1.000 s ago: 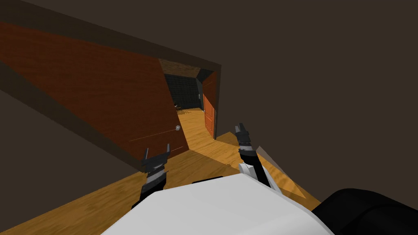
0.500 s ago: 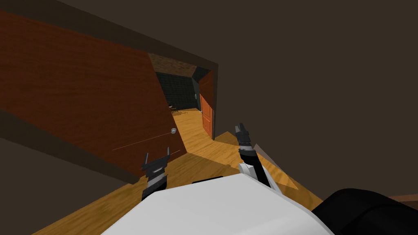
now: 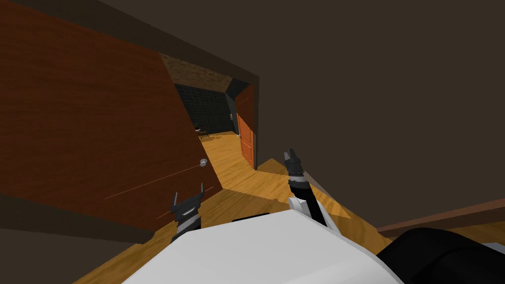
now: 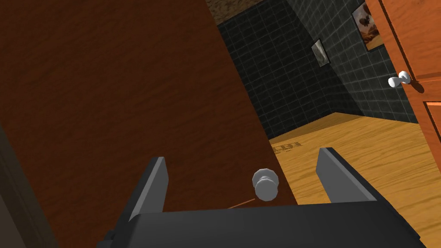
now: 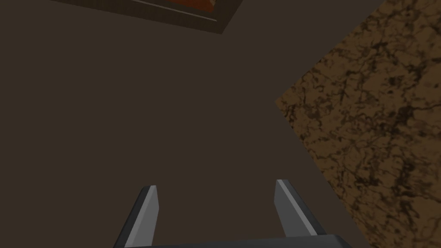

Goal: Push the door open

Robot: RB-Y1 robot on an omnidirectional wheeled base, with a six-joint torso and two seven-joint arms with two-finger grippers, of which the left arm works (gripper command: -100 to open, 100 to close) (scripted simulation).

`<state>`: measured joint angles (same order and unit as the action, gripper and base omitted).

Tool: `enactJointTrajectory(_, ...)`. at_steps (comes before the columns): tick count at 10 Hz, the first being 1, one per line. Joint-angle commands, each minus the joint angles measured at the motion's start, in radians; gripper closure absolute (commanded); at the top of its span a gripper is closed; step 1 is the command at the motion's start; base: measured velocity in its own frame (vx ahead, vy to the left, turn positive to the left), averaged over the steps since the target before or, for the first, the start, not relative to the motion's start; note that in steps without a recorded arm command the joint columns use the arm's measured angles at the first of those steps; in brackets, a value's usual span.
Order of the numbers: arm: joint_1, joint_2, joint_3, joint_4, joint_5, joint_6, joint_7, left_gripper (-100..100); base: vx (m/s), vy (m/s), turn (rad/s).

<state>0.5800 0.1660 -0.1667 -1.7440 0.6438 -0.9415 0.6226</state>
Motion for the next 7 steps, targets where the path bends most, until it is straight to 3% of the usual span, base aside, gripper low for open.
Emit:
enactJointTrajectory(1,0.004,0.008,-0.008,0.031,0.033,-0.021,0.029,-100,0.077,0.064,-0.132)
enactJointTrajectory(7,0.010,0.027,-0.038,0.139,0.150,-0.087,0.120,-100,0.080,0.063,-0.157)
